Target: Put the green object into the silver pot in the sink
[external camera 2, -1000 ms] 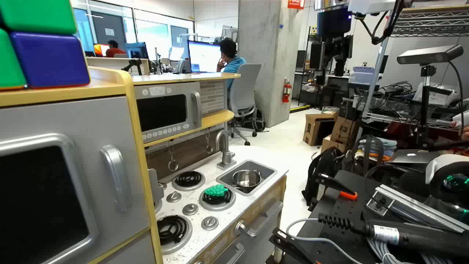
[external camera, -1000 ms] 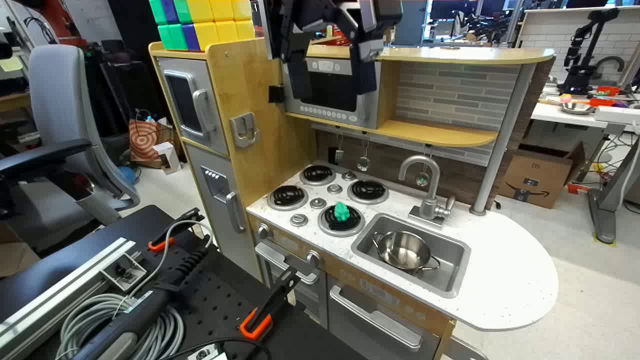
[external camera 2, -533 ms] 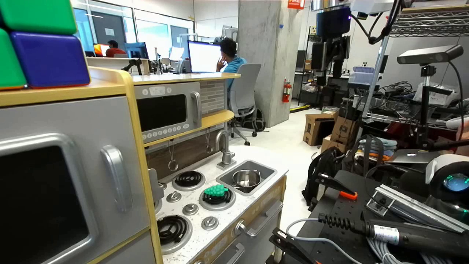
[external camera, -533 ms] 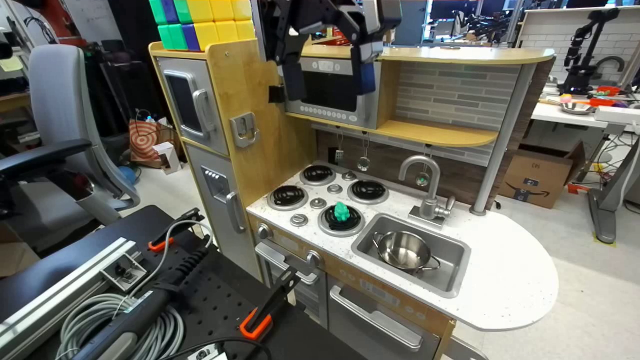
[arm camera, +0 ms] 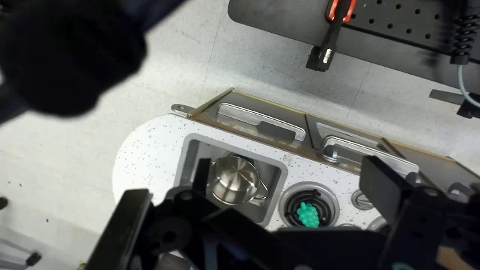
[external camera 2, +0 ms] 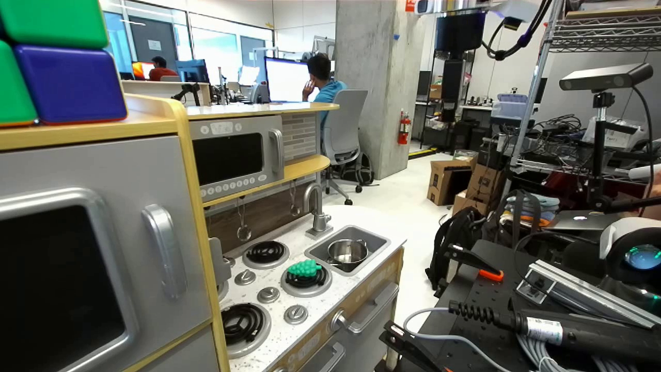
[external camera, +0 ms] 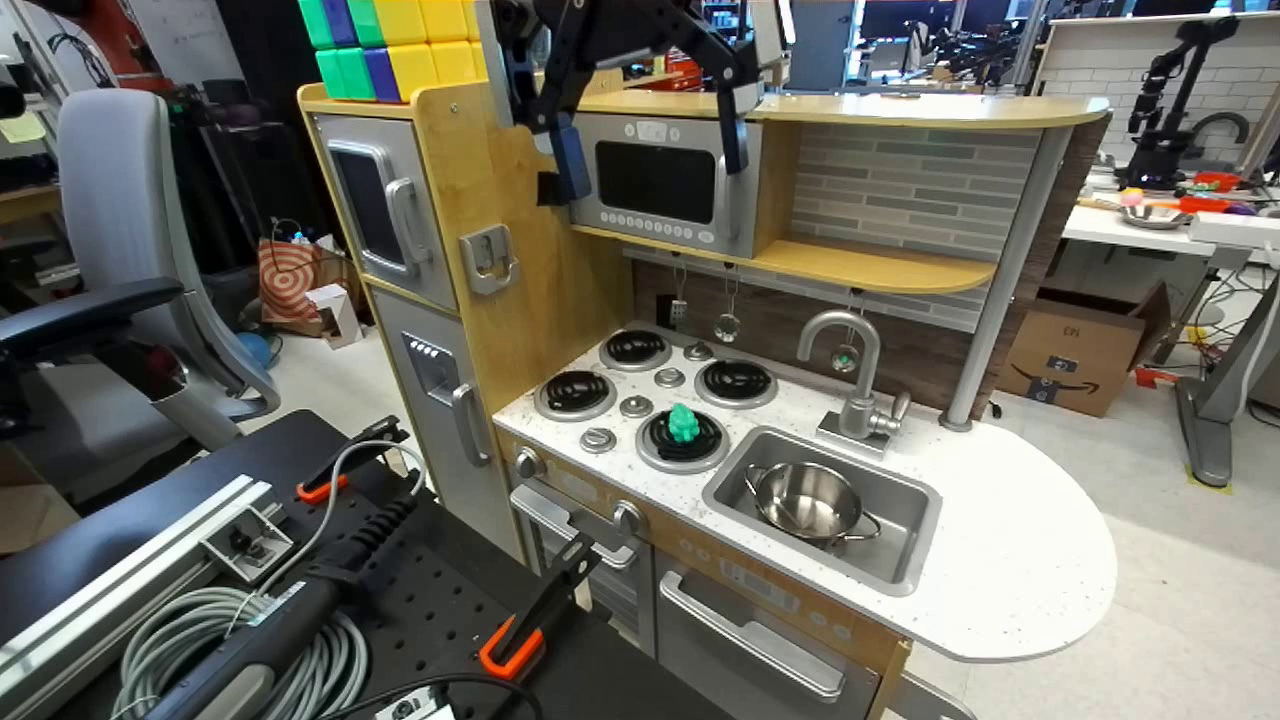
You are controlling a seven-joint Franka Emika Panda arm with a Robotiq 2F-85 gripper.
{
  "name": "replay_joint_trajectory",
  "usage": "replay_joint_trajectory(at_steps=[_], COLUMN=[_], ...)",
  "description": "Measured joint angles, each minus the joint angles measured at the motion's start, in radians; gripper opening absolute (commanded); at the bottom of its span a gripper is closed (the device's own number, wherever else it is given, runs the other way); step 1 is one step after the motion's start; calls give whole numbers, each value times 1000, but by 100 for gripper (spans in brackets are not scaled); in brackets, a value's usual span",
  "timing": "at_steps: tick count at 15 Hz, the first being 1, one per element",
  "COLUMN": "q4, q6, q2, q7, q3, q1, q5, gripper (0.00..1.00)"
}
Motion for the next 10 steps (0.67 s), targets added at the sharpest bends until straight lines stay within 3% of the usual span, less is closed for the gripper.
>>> replay_joint_trajectory(at_steps=[4,10], q4=[-10,-13], q6=[44,53], q2=[0,0], q7=[-198,-208], q3=[-30,-34], q1=[38,53], q5=[16,59], gripper=[100,100])
